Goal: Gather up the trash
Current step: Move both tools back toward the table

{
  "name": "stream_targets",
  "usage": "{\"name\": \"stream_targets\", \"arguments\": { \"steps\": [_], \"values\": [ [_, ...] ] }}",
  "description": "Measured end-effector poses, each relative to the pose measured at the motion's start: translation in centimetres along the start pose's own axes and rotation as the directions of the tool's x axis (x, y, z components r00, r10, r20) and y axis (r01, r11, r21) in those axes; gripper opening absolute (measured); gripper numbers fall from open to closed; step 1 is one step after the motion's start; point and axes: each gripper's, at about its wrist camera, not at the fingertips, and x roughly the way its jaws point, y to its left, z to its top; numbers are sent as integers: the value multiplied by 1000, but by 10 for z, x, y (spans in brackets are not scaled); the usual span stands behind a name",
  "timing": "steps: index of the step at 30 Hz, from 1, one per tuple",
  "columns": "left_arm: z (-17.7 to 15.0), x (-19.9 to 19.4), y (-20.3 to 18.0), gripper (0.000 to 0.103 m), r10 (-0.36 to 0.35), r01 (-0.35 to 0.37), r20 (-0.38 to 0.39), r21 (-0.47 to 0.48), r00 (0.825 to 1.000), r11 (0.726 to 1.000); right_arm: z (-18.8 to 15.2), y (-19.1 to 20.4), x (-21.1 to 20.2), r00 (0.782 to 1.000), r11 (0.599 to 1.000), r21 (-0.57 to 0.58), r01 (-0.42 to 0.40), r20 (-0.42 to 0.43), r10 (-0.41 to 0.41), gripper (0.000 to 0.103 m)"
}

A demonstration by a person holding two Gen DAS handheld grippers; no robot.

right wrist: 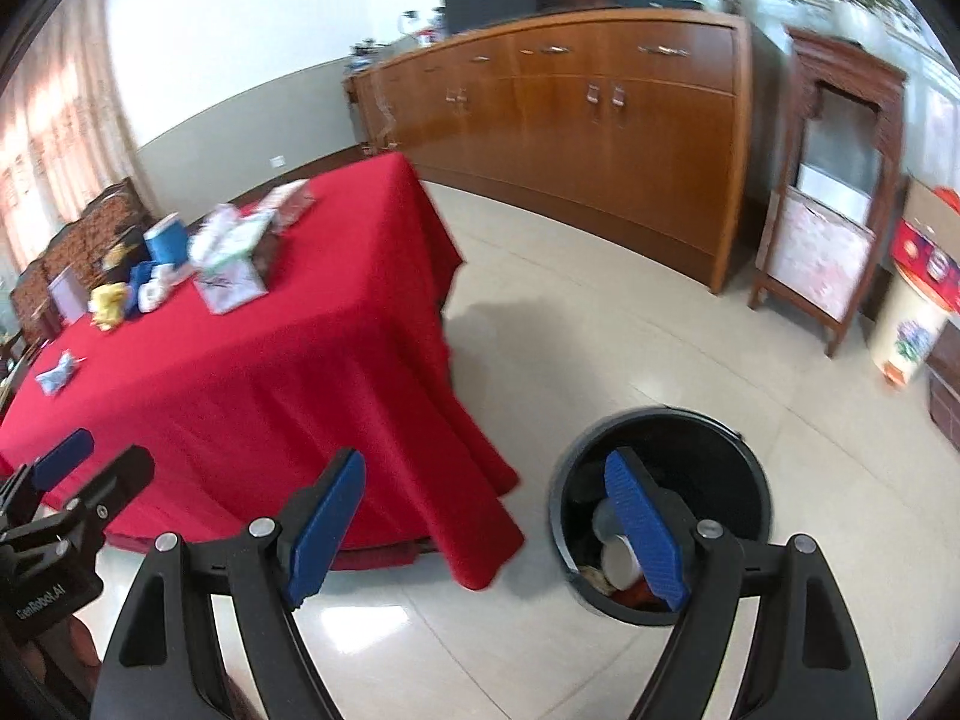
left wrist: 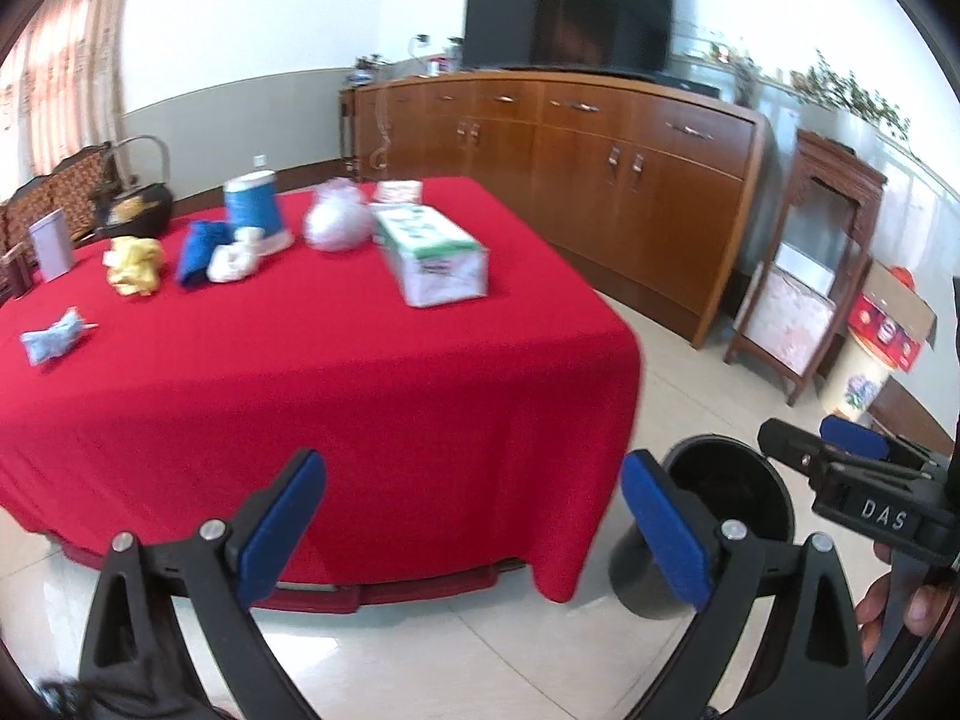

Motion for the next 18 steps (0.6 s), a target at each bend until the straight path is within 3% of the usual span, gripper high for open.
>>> {"name": "stream_targets", "arguments": {
  "steps": [13,18],
  "values": [
    [13,-22,104,99,142,-135,54,-129,988,982,54,110,3,990,982,-156,-107,74,119,91],
    [17,-23,144,99,207,-195,67,-151,976,969,64,144,19,983,968,-191,-164,46,176,102]
  ]
}}
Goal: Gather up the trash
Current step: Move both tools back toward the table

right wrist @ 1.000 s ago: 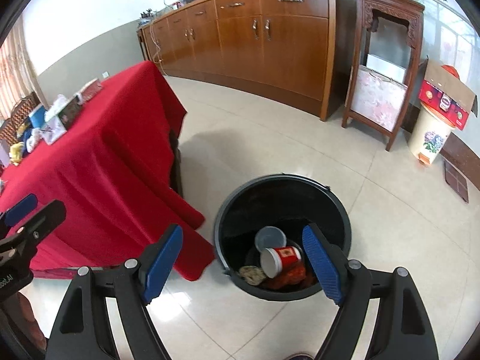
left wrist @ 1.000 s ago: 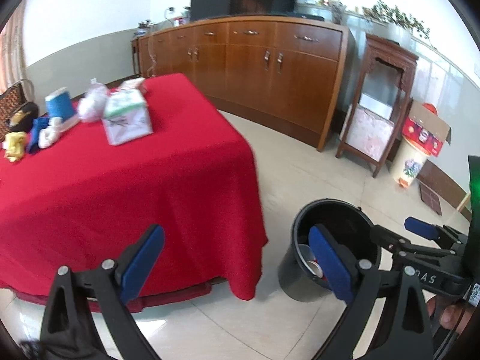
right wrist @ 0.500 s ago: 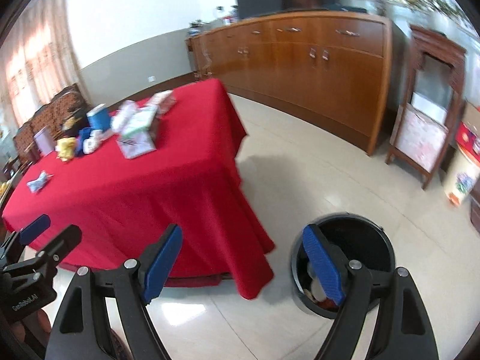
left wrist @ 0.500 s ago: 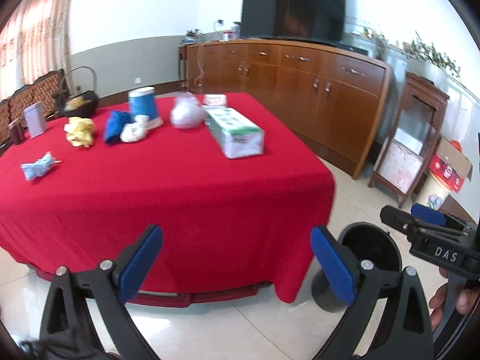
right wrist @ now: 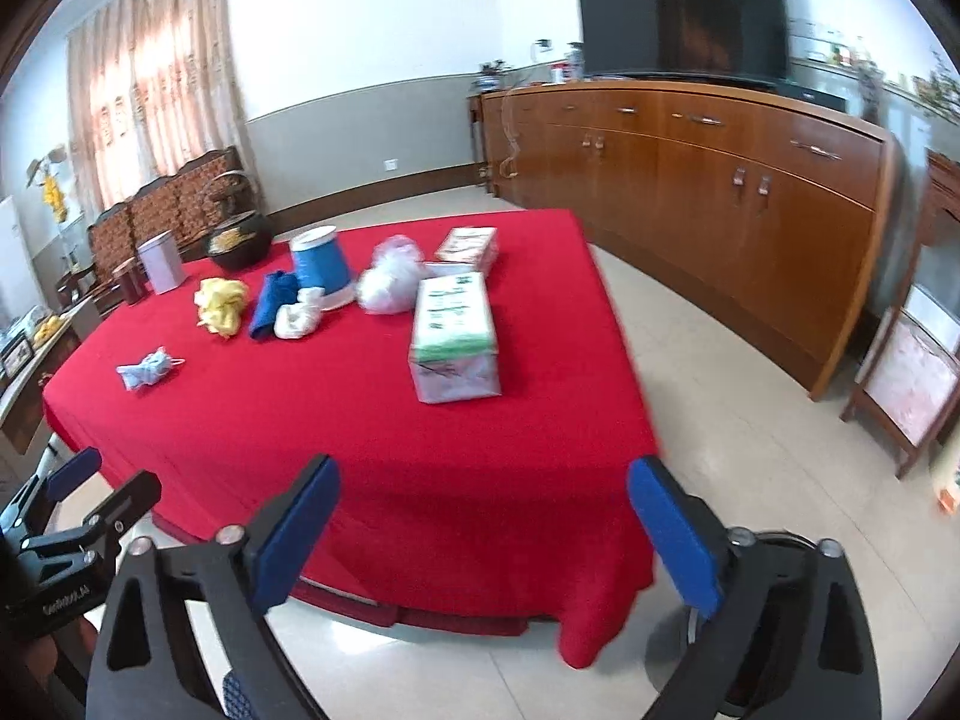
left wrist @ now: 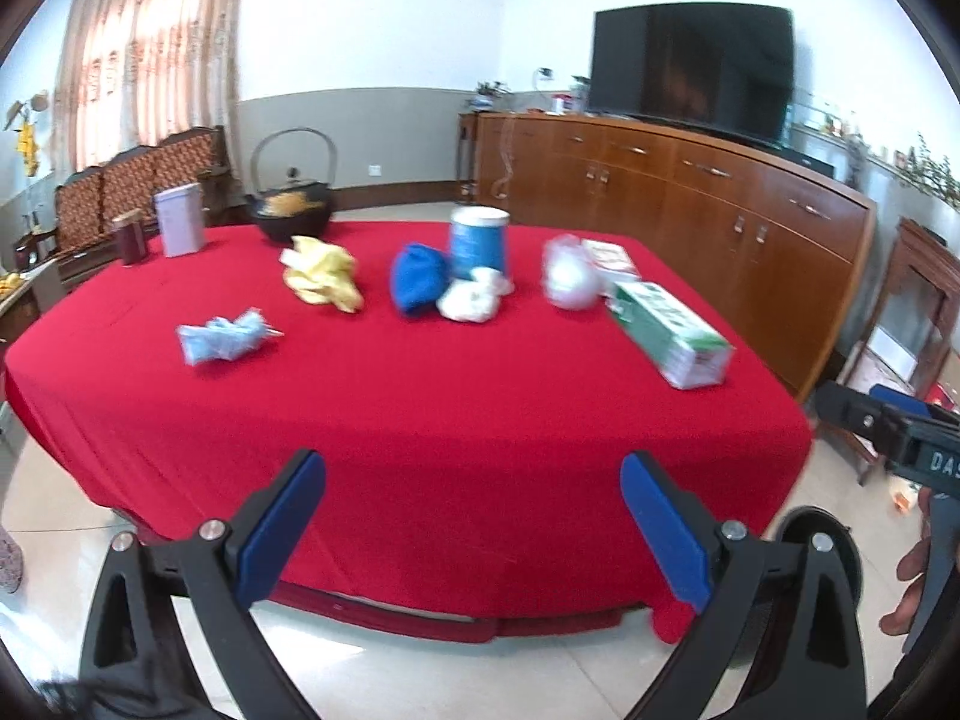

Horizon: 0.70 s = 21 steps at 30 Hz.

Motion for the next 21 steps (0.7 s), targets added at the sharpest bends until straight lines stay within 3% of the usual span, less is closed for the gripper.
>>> {"name": "stream_targets", "arguments": {
  "steps": [7,15,21],
  "values": [
    [13,26,59,99,102,-102,2,-26,995,994,20,20,26,998,1000,8,27,60,-28,103],
    [34,67,115,99,218,-217,9,-55,976,975,47,36,83,998,998,-32,62,-14,-63,103],
    [41,96,139,99,246,-247,-22,-72,969,966,59,35,122,995,995,-46,86,-52,-88,103]
  ]
}}
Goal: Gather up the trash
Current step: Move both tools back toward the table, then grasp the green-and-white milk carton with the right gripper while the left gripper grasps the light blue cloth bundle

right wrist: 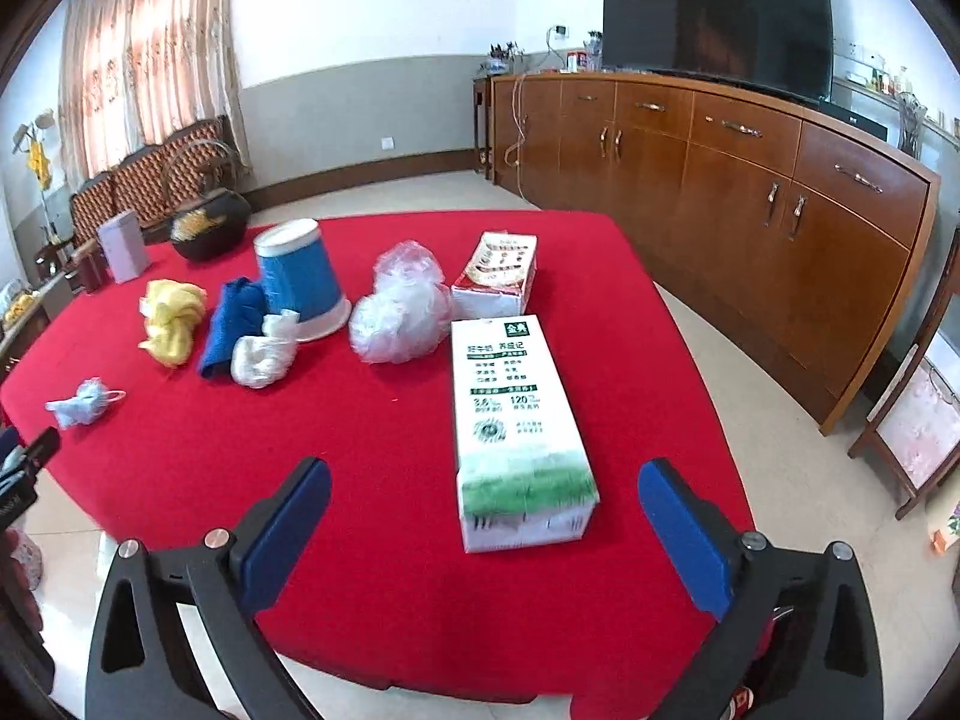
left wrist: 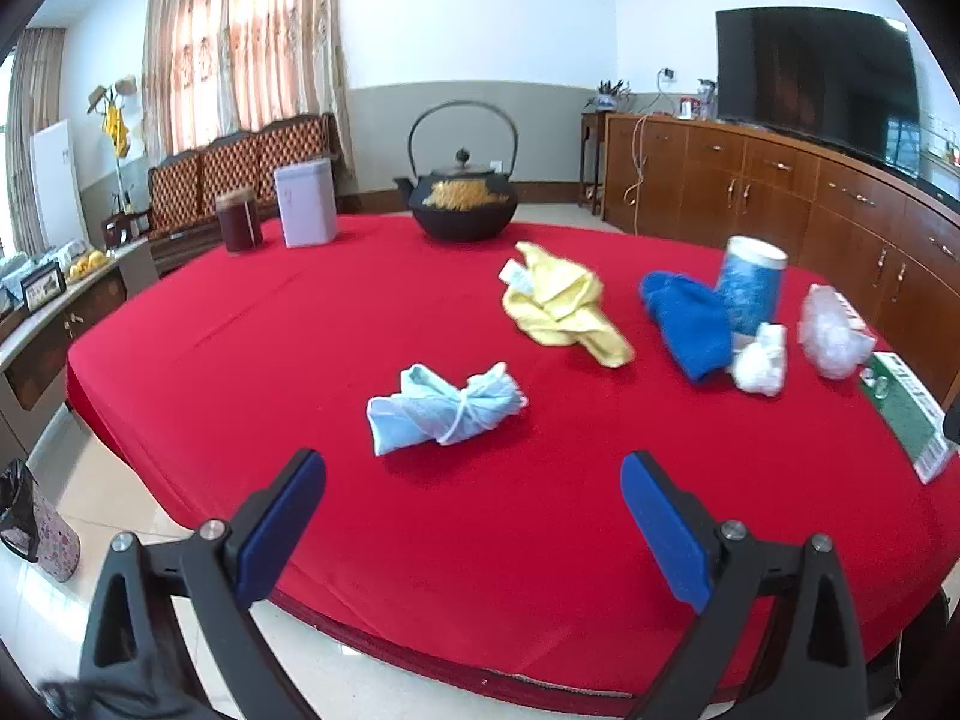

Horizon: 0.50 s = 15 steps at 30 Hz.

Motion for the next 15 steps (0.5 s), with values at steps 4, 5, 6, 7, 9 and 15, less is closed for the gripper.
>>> {"name": "stream_targets", "arguments": {
  "steps": [4,5,6,7,9,15],
  "values": [
    [3,23,7,99,8,-8,-30,-23,1000,1000,4,-3,22,1000,1000,2,5,-27,-5,103],
    [4,30,8,99,12,-13,-39,-25,999,1000,4,-3,26,1000,1000,2,4,-30,-4,103],
    [5,33,8,99,12,-13,-43,-25,999,1000,4,-4,28,999,1000,1,4,-33,-4,103],
    [6,36,8,99,11,-12,-47,-29,999,1000,4,-4,32,999,1000,0,5,-38,-5,103],
    [7,42,10,99,3,-5,-53,-41,999,999,3,-3,38,999,1000,-2,2,-47,-2,99],
    [9,53,4,91,-25,21,-69,-44,997,999,1,-5,50,998,1000,19,-4,-62,5,80]
  ]
}}
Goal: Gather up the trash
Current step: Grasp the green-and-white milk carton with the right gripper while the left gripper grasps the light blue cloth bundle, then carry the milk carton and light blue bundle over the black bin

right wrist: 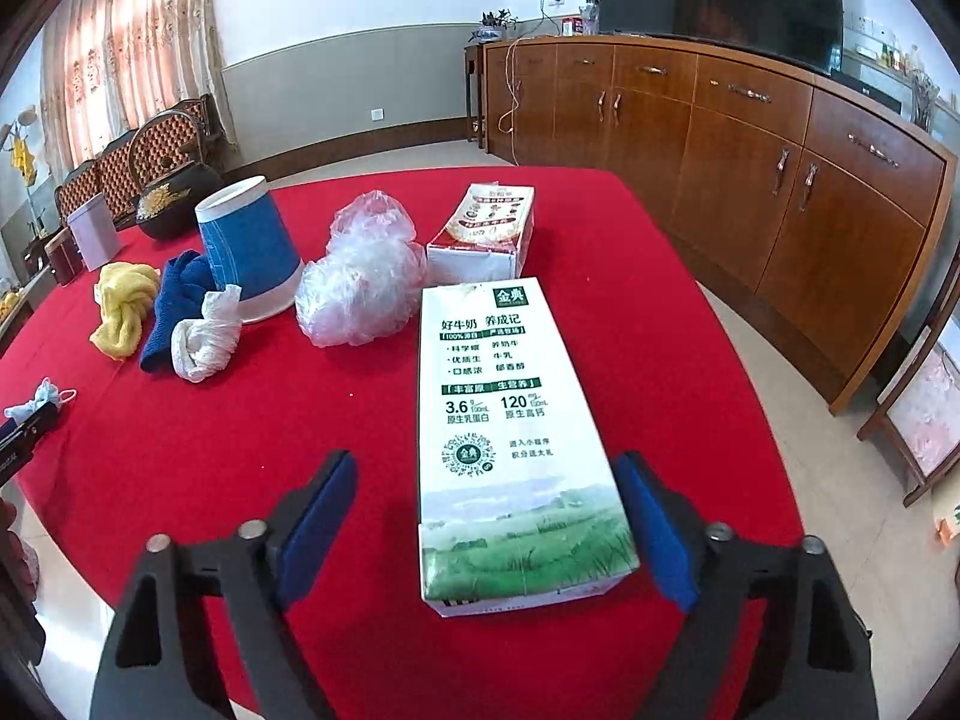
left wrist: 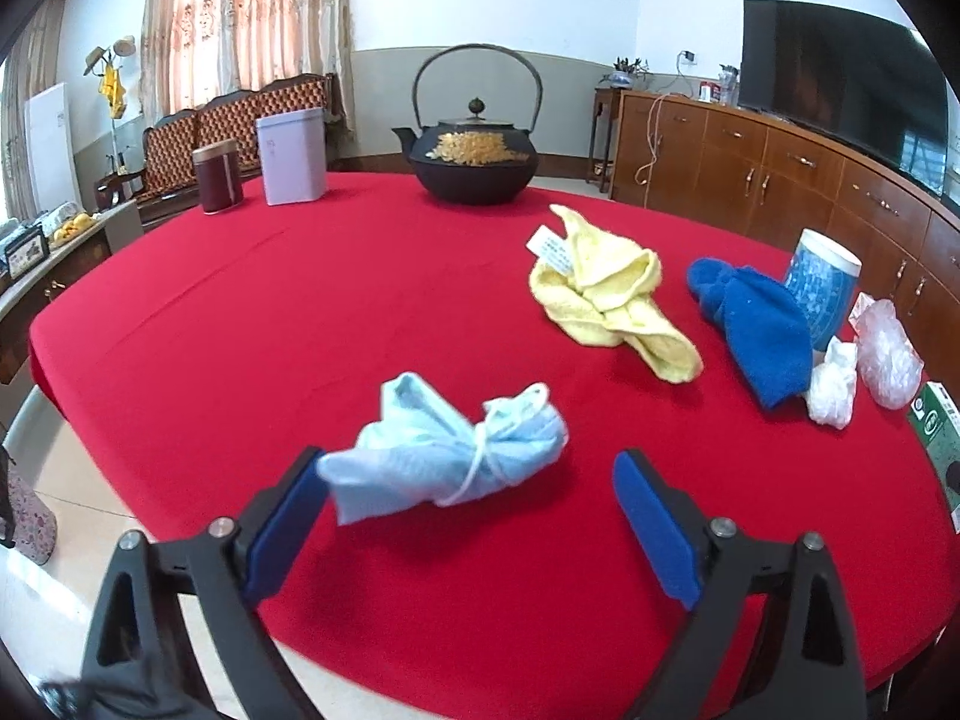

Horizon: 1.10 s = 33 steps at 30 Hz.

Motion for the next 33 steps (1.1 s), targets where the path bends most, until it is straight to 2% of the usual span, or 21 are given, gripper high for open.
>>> {"name": "stream_targets", "arguments": {
  "steps": [1,3,4,7,9,12,18,26,33],
  "values": [
    [0,1,-1,89,-4,4,-2,0,1000,1000,0,0,2,1000,1000,0,3,-2,-3,77],
    [0,4,-5,77,-14,14,-13,7,1000,1000,0,-1,4,1000,1000,3,6,-5,-6,59],
    [-1,6,-8,74,-13,13,-17,13,1000,1000,0,-2,4,1000,1000,7,3,-4,-3,59],
    [-2,5,-14,51,-9,9,-10,37,1000,999,1,-3,5,1000,1000,13,5,-1,-5,59],
    [-2,2,-19,23,-32,32,-12,51,999,998,2,-5,3,1000,1000,17,6,10,-7,58],
    [-4,-1,-26,14,-64,65,-18,61,998,996,1,-7,-1,1000,1000,20,7,18,-8,58],
    [-4,-14,-27,8,-122,122,7,38,992,992,0,-14,-13,999,1000,24,12,45,-13,57],
    [-8,-35,-44,8,-172,170,26,66,985,983,-6,-21,-24,998,999,37,11,54,-13,57],
    [-21,-63,-65,8,-201,198,27,70,979,978,-14,-35,-50,997,998,55,18,70,-22,57]
  ]
}}
